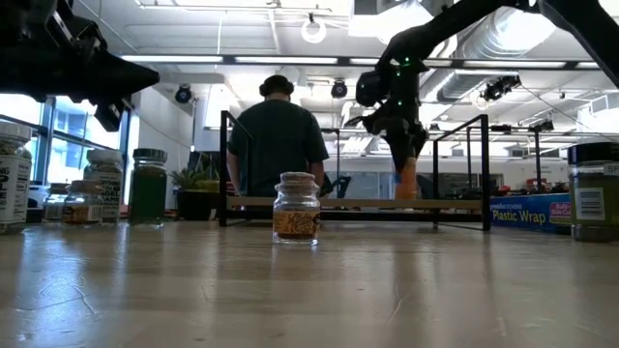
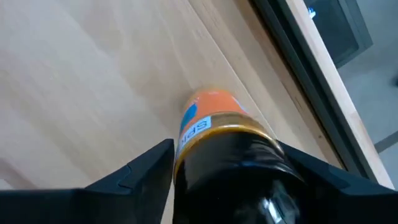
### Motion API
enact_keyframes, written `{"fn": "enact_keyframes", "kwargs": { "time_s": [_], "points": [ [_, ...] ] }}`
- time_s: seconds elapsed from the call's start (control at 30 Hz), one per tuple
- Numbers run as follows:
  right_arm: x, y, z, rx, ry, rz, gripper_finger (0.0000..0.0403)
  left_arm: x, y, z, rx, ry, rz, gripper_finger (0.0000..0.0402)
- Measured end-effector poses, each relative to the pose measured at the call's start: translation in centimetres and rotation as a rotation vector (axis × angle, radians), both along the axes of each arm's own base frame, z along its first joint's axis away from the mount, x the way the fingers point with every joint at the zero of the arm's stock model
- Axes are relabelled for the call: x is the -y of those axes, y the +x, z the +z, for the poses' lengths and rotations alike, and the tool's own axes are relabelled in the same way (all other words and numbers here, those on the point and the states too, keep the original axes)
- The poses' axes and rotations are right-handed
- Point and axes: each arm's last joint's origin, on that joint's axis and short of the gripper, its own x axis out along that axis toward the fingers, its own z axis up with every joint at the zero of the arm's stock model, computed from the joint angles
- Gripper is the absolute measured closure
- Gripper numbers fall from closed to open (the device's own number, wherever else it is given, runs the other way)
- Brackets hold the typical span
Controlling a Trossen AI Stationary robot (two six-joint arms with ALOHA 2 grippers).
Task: Shelf spices
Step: Put the black-and-orange seasoning bottle on the shelf, then put the black green seasoning bottle on the shelf, aligned with the black orange seasoning bottle
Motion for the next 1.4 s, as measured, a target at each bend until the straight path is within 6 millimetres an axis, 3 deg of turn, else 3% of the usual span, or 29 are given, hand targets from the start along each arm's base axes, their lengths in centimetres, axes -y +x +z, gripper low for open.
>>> {"fn": "enact_keyframes", "kwargs": {
  "time_s": [0.33,0.67,0.8,1.07,1.23,1.4],
  "points": [
    [-0.2,-0.2,0.9,-0.019,0.015,0.007,0.0141,0.0,0.0,0.0,-0.002,0.000,0.003,0.0400],
    [-0.5,-1.0,5.3,-0.103,-0.051,0.035,0.0141,0.0,0.0,0.0,-0.002,0.000,0.003,0.0400],
    [-1.7,-0.9,8.2,-0.018,-0.118,0.023,0.0141,0.0,0.0,0.0,-0.001,0.000,0.003,0.0400],
    [-8.2,-2.1,15.2,0.185,-0.323,-0.012,0.0141,0.0,0.0,0.0,-0.003,0.000,0.003,0.0400],
    [-14.4,-2.7,18.5,0.339,-0.338,0.072,0.0141,0.0,0.0,0.0,-0.002,0.000,0.003,0.0400],
    [-21.5,-3.1,20.2,0.481,-0.252,0.226,0.0141,0.0,0.0,0.0,-0.002,0.000,0.003,0.0400]
  ]
}}
